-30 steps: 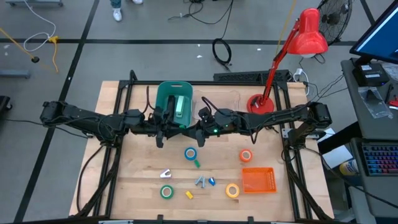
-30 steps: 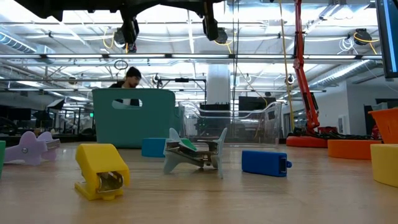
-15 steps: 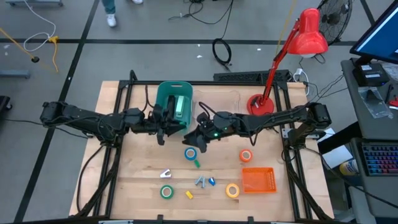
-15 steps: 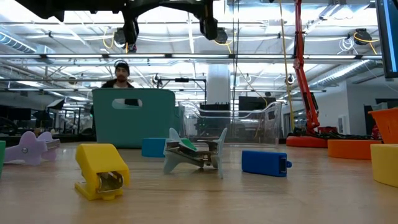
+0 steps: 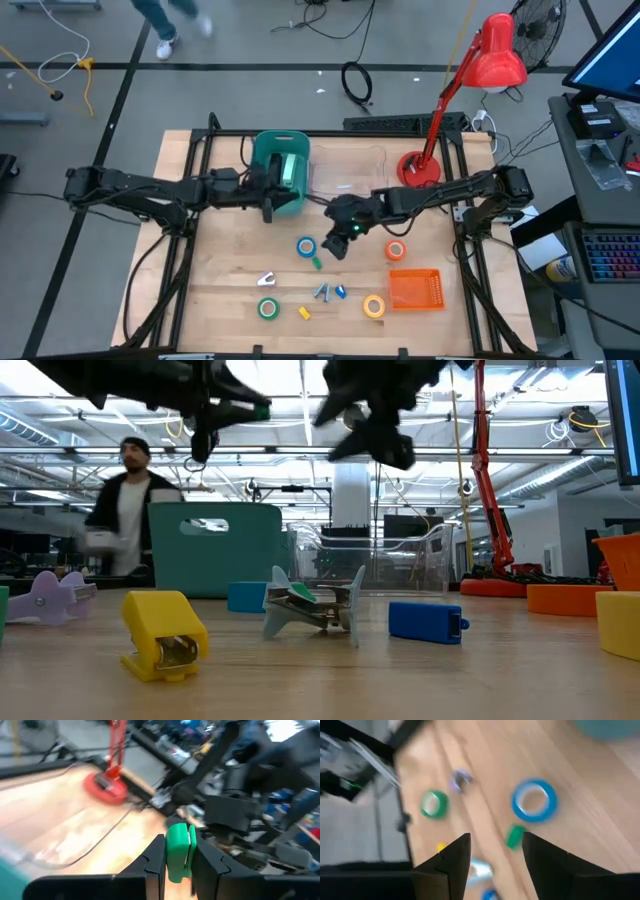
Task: Pick and place Stapler, Stapler remover, tape
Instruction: Put the right mini green stapler into the blue bin
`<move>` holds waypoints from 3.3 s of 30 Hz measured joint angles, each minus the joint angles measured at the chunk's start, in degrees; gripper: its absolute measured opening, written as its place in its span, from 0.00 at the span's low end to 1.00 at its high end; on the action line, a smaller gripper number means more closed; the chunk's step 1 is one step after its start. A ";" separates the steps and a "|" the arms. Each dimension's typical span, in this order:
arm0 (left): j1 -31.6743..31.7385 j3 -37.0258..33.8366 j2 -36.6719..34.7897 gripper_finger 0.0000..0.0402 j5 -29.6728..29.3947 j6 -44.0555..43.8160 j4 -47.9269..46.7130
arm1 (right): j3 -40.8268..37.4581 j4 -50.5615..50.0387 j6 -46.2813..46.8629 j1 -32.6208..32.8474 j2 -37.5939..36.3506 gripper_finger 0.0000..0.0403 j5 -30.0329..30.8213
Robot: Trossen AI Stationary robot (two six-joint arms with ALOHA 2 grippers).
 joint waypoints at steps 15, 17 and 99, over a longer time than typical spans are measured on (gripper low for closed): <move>12.08 18.34 2.69 0.15 -0.17 -4.36 -46.80 | -0.04 -14.23 -6.18 2.62 -10.64 0.41 22.44; 13.53 20.10 4.58 0.15 1.29 -4.18 -48.51 | -0.09 -15.28 -7.22 2.62 -12.05 0.41 24.58; 18.83 45.05 45.64 0.19 15.44 1.25 -74.18 | -45.97 28.68 -10.39 2.64 -46.92 0.39 28.23</move>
